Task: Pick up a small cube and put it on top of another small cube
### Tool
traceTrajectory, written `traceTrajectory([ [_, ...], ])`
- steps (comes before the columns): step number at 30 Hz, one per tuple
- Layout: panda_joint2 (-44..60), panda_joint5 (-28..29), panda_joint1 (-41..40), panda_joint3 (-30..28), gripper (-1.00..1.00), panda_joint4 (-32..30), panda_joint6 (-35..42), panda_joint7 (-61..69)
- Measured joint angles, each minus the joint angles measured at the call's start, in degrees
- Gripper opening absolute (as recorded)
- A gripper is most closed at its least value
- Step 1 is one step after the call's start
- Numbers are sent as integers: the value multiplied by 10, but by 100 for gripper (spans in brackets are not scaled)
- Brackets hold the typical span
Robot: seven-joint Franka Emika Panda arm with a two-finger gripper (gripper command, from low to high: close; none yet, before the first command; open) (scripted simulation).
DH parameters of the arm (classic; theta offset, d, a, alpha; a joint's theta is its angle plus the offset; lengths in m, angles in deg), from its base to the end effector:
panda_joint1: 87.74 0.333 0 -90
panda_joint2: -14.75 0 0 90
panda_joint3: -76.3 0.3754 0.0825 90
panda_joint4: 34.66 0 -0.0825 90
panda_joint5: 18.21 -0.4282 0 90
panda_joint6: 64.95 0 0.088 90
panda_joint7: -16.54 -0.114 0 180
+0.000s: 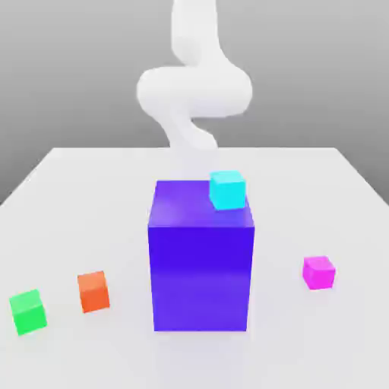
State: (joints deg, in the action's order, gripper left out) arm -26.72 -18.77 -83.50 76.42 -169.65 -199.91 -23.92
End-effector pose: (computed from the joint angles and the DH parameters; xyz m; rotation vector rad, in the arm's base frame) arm 0.3859 0.0299 0.6978 -2.5699 0.8436 -0.9418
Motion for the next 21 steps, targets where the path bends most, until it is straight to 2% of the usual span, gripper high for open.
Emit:
traceTrajectory([
  [15, 294, -30, 254, 48, 0, -207, -210, 351],
  [21, 410, 3, 326, 90, 0, -283, -293, 451],
])
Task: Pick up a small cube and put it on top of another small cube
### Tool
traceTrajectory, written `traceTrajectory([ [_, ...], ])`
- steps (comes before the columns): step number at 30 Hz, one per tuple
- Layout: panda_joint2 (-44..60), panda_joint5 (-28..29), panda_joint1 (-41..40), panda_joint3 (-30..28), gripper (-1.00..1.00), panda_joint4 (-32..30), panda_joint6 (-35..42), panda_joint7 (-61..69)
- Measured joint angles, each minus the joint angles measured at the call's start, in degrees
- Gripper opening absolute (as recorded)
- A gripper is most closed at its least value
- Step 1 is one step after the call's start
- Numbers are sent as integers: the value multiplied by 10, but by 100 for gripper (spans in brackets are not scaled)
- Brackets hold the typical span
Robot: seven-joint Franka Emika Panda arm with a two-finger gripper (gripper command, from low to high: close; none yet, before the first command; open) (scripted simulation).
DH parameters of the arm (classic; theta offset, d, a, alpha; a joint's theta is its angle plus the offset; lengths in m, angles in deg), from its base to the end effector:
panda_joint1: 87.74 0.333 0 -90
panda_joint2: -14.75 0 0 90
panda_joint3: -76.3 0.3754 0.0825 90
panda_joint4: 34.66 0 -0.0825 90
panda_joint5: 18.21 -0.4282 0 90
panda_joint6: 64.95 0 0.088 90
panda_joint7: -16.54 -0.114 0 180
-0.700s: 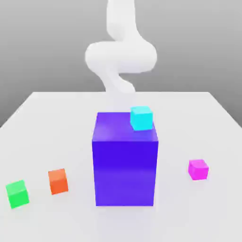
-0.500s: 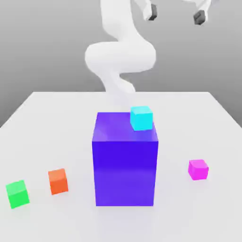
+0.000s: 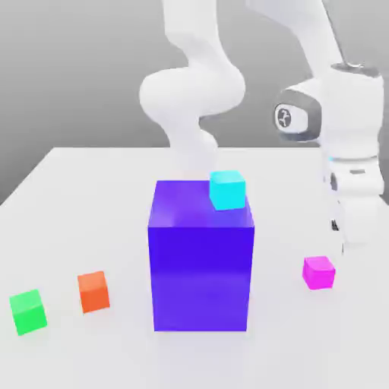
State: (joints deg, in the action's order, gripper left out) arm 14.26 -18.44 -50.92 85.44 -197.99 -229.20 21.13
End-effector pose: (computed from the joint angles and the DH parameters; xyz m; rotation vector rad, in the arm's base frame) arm 0.2611 0.2695 0.2125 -2.8356 -1.3322 -0.0360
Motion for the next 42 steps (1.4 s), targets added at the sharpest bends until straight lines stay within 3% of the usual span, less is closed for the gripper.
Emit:
traceTrajectory([
  [7, 145, 76, 54, -68, 0, 15, -115, -39],
  [8, 160, 78, 61, -76, -100, 18, -128, -41],
  [16, 148, 77, 57, -71, -100, 16, -117, -40],
  [22, 30, 15, 40, -37, -100, -7, -23, 5],
  [24, 10, -26, 34, -42, -100, 14, -2, 29],
  [31, 0, -161, 34, -168, -100, 122, 49, 181],
  [37, 12, -243, -75, -278, -100, 202, 92, 338],
  [42, 26, -276, -187, -323, -100, 245, 120, 461],
])
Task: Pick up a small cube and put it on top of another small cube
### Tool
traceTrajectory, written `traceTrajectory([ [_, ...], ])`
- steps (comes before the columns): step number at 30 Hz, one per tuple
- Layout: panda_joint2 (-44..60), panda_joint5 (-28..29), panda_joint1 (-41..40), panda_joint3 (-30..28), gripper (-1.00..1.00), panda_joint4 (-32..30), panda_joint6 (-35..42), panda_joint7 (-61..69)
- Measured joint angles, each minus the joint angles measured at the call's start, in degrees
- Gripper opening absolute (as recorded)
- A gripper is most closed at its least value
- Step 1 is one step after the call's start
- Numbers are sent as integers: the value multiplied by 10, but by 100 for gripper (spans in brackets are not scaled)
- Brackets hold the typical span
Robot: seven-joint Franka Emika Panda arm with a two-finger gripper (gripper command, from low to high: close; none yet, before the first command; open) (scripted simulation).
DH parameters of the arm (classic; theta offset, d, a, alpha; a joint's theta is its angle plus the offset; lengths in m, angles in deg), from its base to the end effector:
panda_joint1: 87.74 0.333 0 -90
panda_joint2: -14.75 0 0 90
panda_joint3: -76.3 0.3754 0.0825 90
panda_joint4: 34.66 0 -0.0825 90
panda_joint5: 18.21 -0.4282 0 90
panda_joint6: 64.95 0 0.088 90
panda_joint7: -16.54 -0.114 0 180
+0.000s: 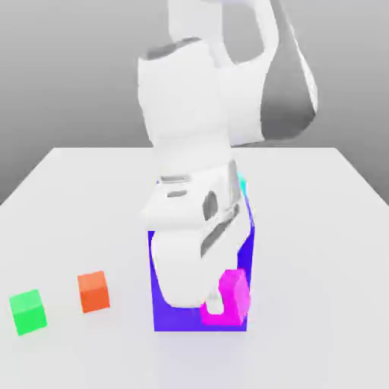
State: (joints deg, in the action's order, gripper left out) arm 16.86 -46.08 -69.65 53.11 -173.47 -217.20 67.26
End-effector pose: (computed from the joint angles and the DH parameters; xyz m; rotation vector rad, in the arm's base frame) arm 0.5336 -0.0592 0.3302 -2.9229 -0.5746 -0.4410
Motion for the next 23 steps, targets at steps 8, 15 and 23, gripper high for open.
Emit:
traceTrajectory([
  [8, 31, 89, -145, -79, -100, -16, 23, 168],
  [15, 76, 159, -208, -124, -100, -47, 9, 266],
  [23, 158, 56, -260, -56, 100, -40, -48, 343],
])
